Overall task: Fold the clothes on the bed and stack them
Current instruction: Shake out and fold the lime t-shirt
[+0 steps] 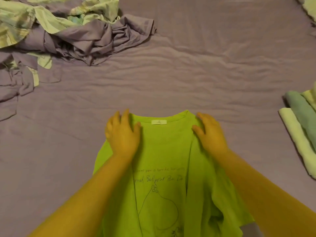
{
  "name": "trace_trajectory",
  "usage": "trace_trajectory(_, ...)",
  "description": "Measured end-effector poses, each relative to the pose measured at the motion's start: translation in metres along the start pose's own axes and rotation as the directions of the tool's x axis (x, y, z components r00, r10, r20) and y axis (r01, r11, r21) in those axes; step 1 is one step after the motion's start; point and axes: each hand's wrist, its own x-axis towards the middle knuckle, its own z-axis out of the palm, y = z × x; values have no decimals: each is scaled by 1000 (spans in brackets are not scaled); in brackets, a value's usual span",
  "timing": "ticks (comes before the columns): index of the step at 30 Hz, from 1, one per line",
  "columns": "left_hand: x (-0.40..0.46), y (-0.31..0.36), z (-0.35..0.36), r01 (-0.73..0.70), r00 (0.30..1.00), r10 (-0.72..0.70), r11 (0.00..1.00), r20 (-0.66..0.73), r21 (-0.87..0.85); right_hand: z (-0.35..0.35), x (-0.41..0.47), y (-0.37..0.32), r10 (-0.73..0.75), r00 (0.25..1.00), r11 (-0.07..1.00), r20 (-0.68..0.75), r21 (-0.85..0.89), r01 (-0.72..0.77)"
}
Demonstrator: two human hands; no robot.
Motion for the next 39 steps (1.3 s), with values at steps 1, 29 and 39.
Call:
trace_trajectory(1,-9,8,8,-101,995,101,995,-7,9,1,-6,5,22,1000,998,-9,51,-21)
trace_trajectory(29,-28,170,133,-512,838,331,752,435,414,-98,-36,146,86,994,979,-72,-177,-97)
trace_trajectory(39,-95,206,181,-670,733,577,703,361,238,-113,-32,173,163,985,985,-52,68,-160)
